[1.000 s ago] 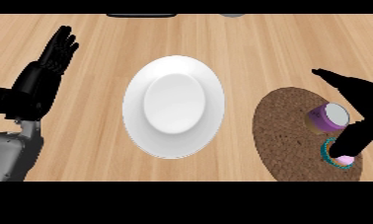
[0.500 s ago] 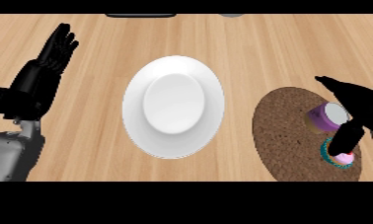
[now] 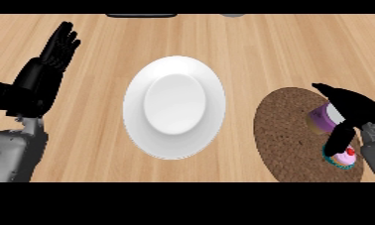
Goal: Pick the can from the placemat and place it in the plate
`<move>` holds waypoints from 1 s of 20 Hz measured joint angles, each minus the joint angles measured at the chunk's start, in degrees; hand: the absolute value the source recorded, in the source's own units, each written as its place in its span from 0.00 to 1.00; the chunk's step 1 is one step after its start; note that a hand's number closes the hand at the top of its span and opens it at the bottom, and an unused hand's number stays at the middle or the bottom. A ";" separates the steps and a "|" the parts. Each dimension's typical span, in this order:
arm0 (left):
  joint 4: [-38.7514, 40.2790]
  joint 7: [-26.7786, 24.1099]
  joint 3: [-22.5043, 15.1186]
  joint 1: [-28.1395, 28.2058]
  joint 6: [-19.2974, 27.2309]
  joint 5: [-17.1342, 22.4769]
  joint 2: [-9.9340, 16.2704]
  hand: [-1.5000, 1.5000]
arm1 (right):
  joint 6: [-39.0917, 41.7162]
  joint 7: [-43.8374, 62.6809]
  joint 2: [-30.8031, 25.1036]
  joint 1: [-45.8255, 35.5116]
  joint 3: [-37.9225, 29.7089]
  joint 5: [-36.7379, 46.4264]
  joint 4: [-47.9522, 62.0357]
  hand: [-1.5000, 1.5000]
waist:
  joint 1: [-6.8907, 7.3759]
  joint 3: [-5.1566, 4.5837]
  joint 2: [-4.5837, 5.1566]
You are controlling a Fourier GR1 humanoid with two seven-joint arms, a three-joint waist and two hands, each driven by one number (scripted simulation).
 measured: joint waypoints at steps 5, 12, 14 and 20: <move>-0.77 1.52 0.25 -0.70 -0.11 -1.93 -1.64 0.50 | -0.42 -2.53 2.71 -0.42 -0.83 4.67 5.03 0.00 | 0.06 -0.13 -0.10; -0.83 0.01 1.23 0.81 -1.59 -2.77 -2.83 0.50 | -5.95 -9.29 4.60 -0.71 -1.67 10.62 9.67 1.00 | 0.21 -0.42 -0.27; -0.18 -0.07 2.31 0.48 -2.66 -1.96 -2.33 0.50 | -9.58 -11.49 4.95 -1.21 -1.94 12.73 10.69 1.00 | 0.20 -0.28 -0.16; -1.59 -0.20 3.15 2.11 -3.14 -2.74 -2.56 0.50 | -19.69 -17.06 5.26 -0.08 -3.57 18.27 13.00 1.00 | 0.11 -0.08 -0.09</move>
